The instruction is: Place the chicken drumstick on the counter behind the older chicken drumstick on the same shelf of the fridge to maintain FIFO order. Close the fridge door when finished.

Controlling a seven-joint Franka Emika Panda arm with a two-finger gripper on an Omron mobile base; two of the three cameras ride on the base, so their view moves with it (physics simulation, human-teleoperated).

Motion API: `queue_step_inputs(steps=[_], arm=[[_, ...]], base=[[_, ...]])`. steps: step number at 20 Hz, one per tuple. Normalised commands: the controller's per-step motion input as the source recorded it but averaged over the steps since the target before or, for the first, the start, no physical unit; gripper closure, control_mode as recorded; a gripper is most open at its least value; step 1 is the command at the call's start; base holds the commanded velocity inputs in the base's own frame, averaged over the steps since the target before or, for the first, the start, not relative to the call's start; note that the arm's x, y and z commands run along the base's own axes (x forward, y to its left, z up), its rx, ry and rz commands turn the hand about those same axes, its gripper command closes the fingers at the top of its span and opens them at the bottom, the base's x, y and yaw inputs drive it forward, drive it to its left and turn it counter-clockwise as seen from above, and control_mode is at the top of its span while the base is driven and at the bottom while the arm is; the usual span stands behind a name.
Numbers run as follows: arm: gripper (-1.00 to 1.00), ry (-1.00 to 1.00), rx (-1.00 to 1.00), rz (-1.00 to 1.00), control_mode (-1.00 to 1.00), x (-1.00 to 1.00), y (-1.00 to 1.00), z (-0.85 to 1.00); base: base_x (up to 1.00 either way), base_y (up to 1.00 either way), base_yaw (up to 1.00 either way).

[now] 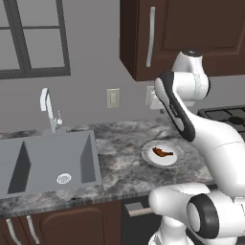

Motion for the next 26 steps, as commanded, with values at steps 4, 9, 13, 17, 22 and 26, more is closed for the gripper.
queue_step_inputs(steps=[4, 9, 13, 17, 22, 26], arm=[[-1.0, 0.12, -0.03, 0.0, -1.0, 0.0, 0.02, -0.34], [-1.0, 0.0, -0.17, 0.0, -1.0, 0.02, 0.1, -0.88], [-1.0, -0.05, -0.04, 0.02, -1.0, 0.0, -0.31, -1.0], [-1.0, -0.07, 0.0, 0.03, -1.0, 0.0, -0.26, -0.99], [-1.0, -0.01, 0.01, 0.04, -1.0, 0.11, -0.33, -0.58], [-1.0, 0.0, 0.0, 0.09, -1.0, 0.38, -0.26, -0.37]], base=[[0.0, 0.0, 0.0], [0.0, 0.0, 0.0], [0.0, 0.0, 0.0], [0.0, 0.0, 0.0], [0.0, 0.0, 0.0], [0.0, 0.0, 0.0]])
